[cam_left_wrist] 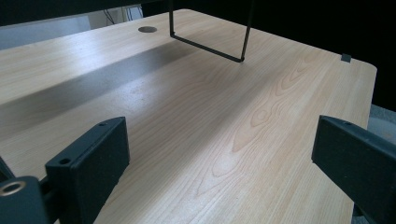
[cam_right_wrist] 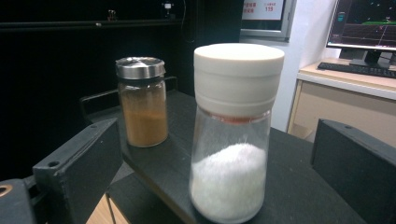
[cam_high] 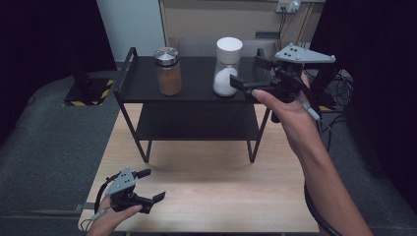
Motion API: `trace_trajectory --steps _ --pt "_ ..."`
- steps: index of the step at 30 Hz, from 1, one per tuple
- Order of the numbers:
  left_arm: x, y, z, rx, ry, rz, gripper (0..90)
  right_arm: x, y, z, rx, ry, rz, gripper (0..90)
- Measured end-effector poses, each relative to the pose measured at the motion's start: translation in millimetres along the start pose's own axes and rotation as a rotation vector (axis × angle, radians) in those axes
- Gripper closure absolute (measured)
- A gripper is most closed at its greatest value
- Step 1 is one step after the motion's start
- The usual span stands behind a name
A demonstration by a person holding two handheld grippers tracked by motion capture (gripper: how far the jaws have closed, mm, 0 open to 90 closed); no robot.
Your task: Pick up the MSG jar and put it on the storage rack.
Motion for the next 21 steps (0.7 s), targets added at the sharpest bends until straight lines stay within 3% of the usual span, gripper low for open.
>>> trace_trajectory --steps 9,21 --pt "1.1 -1.0 0.1 -0.005 0.002 -0.003 2.7 -22.9 -14.7 -3.9 -0.008 0.024 0.041 2.9" --pt "-0.4 -0.7 0.3 -0.002 0.009 0.002 2.6 -40.0 -39.6 -6.3 -0.004 0.076 0.069 3.1"
Point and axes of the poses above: each handheld gripper's, and its own axes: x roughly forward along the jaws, y roughly out of its top, z roughly to its right, the point moved 7 cm from there along x, roughly forward along the jaws, and after that the axes turned 14 degrees about -y, right-handed, at the moved point
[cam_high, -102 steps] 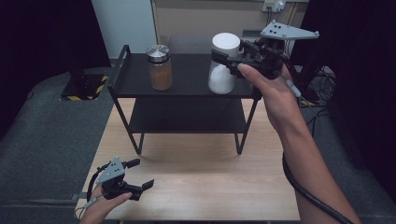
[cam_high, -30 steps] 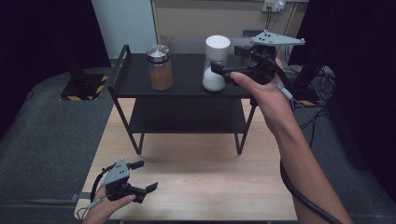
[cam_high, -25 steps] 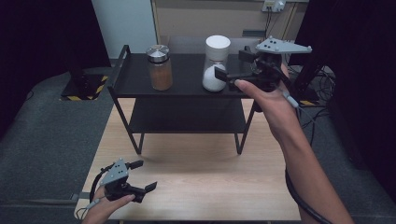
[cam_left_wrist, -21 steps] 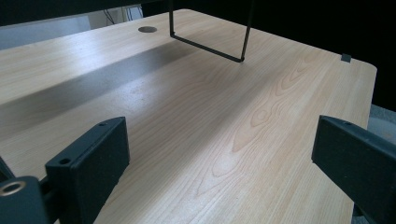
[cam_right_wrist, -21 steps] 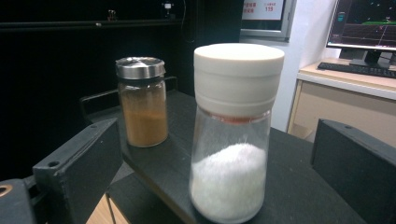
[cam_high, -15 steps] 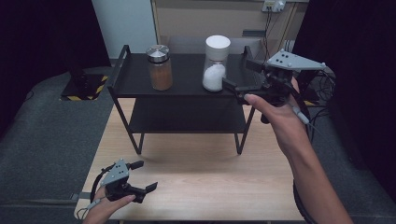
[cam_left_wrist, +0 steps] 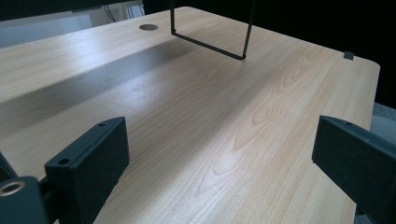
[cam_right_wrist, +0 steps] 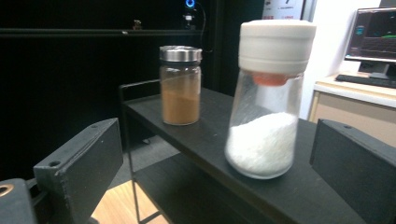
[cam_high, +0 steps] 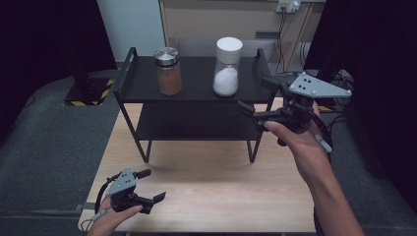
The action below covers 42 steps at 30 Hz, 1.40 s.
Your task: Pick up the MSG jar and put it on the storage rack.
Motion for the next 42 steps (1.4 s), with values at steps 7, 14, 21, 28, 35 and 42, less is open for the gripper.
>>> trace_trajectory --steps 7,14,21,28,35,42 --pt "-2.4 0.7 0.8 0.0 0.009 0.009 2.6 -7.8 -20.6 -0.6 0.018 0.025 0.023 3.3" --pt "-0.2 -0.3 0.9 0.0 0.005 0.001 2.6 -20.6 -38.7 -1.8 0.008 0.032 0.024 3.5" --pt "1.6 -1.8 1.1 0.0 0.003 0.0 2.6 -34.4 -58.6 0.9 0.013 0.017 0.021 3.7" --pt "1.2 -2.5 0.7 -0.006 0.007 -0.003 2.2 -45.1 -84.9 6.7 0.031 -0.013 0.017 3.5" --pt "-0.6 -2.2 0.5 -0.005 0.01 0.002 2.2 -52.6 -106.1 12.4 0.055 -0.046 -0.004 3.3" --pt "-1.2 -2.4 0.8 -0.004 0.014 0.005 2.2 -57.9 -122.2 15.6 0.059 -0.074 -0.019 3.2"
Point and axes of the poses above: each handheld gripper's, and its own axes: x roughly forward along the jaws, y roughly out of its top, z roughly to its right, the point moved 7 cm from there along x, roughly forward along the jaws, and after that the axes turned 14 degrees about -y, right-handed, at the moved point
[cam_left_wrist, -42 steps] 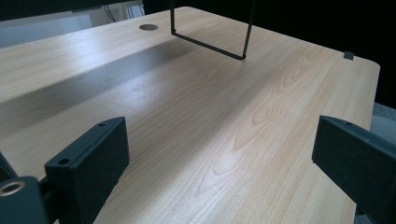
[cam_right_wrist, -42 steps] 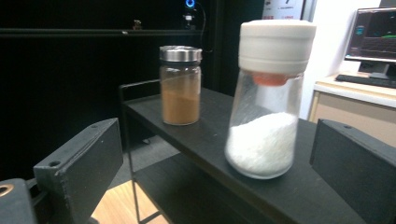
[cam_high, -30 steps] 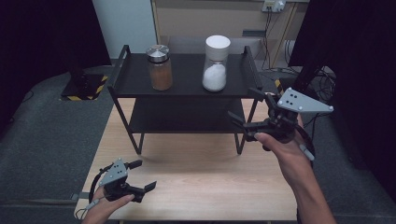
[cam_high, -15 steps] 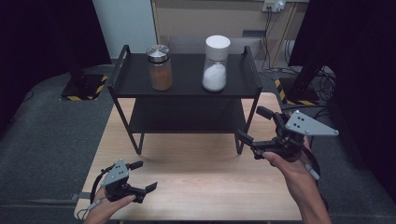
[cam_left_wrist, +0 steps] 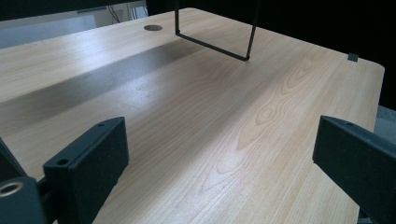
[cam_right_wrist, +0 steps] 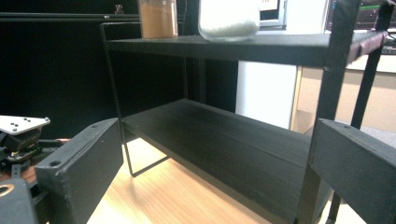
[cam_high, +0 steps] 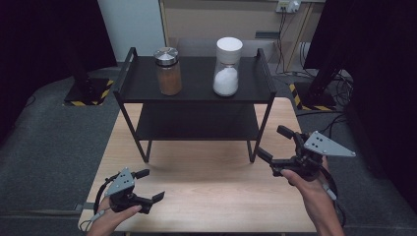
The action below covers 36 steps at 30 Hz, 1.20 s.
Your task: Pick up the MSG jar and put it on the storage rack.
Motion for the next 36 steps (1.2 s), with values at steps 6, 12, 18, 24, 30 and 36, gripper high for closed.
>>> trace_trajectory --steps 6,12,18,24,30,36 --pt "0.0 0.0 -0.1 0.0 -0.001 -0.002 2.2 -3.8 -11.7 1.8 0.002 -0.021 -0.003 2.9" --pt "-0.7 -0.4 -0.5 -0.002 0.001 0.0 2.2 -8.6 -22.3 6.9 0.012 -0.042 -0.017 2.8" --pt "0.3 -1.2 -0.9 -0.005 0.001 -0.003 2.2 -14.4 -34.1 10.6 0.019 -0.067 -0.027 2.6" --pt "1.6 -1.6 -0.5 -0.004 -0.001 -0.008 2.2 -19.7 -48.4 12.6 0.031 -0.084 -0.033 2.6" --pt "1.2 -1.7 -0.4 -0.006 -0.002 -0.003 2.2 -24.4 -61.1 14.0 0.042 -0.098 -0.038 2.6" --pt "1.7 -1.5 0.0 -0.007 -0.003 -0.002 2.2 -29.3 -69.3 16.2 0.038 -0.109 -0.039 2.6"
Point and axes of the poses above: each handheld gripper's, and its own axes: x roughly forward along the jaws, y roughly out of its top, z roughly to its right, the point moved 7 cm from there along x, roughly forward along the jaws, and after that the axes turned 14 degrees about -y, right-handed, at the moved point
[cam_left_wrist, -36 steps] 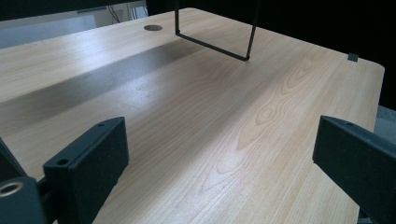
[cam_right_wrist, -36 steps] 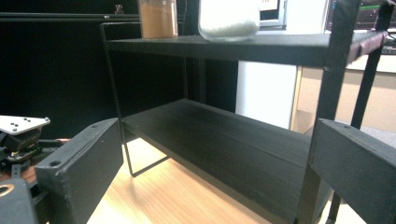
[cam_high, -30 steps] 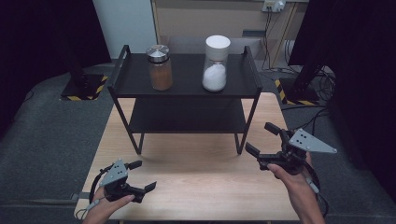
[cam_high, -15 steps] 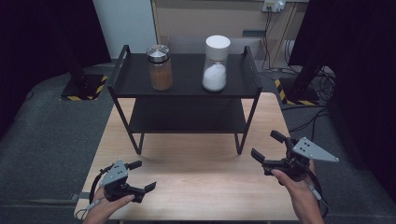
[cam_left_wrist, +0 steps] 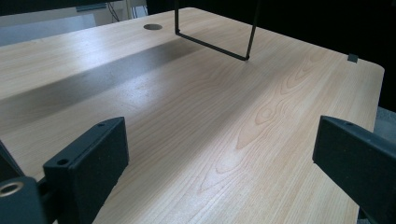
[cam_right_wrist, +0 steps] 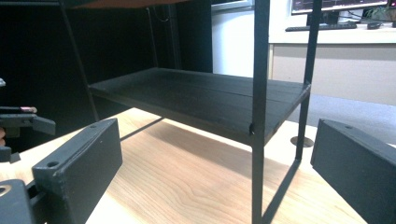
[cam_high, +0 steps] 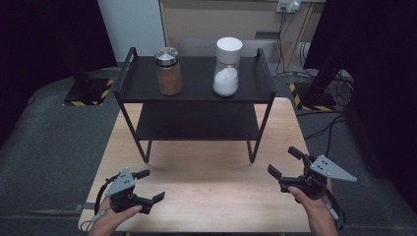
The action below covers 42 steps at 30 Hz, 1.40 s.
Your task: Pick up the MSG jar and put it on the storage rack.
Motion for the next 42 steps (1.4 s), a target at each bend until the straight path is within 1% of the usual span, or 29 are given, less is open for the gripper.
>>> trace_trajectory --steps 5,8,15,19,23,25,27,30,35,39,40,41,42 --pt "1.0 -1.0 -0.1 -0.003 -0.002 -0.003 2.2 -4.9 -9.2 1.7 0.003 -0.016 0.0 2.5" --pt "0.9 -1.7 -0.7 -0.008 -0.006 0.003 2.2 -7.4 -14.8 2.6 -0.004 -0.025 -0.005 2.5" --pt "0.4 -2.1 -0.8 -0.008 -0.001 0.001 2.2 -13.7 -28.0 4.8 0.006 -0.044 -0.018 3.1" --pt "1.1 -2.6 -0.4 -0.007 0.004 -0.002 2.2 -16.0 -36.0 4.8 0.005 -0.045 -0.036 3.5" --pt "1.7 -2.6 0.1 -0.005 0.005 -0.005 2.2 -18.6 -43.2 4.0 0.006 -0.045 -0.044 3.4" --pt "2.0 -2.8 0.8 -0.001 0.013 -0.01 2.2 -19.8 -47.5 3.6 0.011 -0.043 -0.044 3.4" --pt "2.2 -4.1 0.5 -0.003 0.014 -0.008 2.2 -20.1 -49.7 2.9 0.007 -0.044 -0.048 3.4" --pt "3.1 -4.9 0.4 -0.005 0.015 -0.013 2.2 -20.5 -51.4 1.0 0.004 -0.042 -0.044 3.3" --pt "3.5 -5.6 0.5 -0.008 0.017 -0.012 2.2 -24.5 -55.2 -2.2 0.016 -0.038 -0.026 3.1" --pt "4.6 -6.5 0.6 -0.009 0.016 -0.017 2.2 -26.9 -57.9 -4.6 0.003 -0.039 -0.022 3.1" --pt "4.7 -7.0 0.3 -0.013 0.012 -0.012 2.2 -27.6 -59.3 -5.1 0.008 -0.038 -0.02 3.1" --pt "4.3 -8.2 -1.0 -0.025 0.004 0.002 2.2 -28.0 -60.3 -5.4 0.01 -0.035 -0.018 3.1" --pt "4.4 -8.3 -0.9 -0.023 0.008 0.001 2.2 -28.2 -60.5 -6.2 0.005 -0.032 -0.025 3.0"
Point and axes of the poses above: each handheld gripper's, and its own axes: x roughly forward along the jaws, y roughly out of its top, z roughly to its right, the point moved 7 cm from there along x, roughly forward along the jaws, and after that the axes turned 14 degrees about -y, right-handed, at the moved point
